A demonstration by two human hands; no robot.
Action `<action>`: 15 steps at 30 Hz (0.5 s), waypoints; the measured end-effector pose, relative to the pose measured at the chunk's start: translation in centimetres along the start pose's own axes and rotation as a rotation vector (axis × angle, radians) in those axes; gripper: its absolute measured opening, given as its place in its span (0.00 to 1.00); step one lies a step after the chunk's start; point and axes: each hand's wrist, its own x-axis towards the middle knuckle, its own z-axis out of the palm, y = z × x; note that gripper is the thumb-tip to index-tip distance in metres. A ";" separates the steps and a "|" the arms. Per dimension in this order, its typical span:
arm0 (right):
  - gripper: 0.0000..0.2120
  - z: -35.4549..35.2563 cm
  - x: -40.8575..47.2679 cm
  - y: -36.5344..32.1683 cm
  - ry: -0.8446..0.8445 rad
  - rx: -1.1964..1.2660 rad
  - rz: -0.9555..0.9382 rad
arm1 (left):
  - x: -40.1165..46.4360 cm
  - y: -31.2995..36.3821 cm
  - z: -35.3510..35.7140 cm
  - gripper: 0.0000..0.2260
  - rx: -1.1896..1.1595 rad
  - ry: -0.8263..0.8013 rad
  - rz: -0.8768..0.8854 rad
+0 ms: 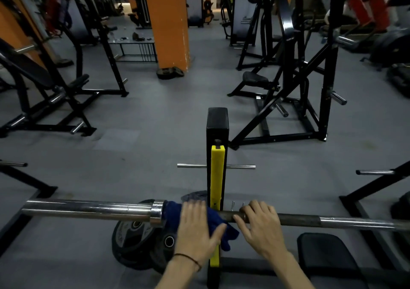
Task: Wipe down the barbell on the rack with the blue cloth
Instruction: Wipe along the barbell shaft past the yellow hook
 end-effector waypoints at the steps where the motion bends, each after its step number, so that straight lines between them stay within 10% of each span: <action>1: 0.19 0.0 0.0 0.1 0.005 0.003 -0.005 | 0.2 0.9 0.2 0.52 0.001 -0.032 0.034; 15: 0.24 1.1 -1.2 -0.8 0.035 -0.038 0.006 | -1.1 -4.1 2.0 0.43 0.174 0.129 0.230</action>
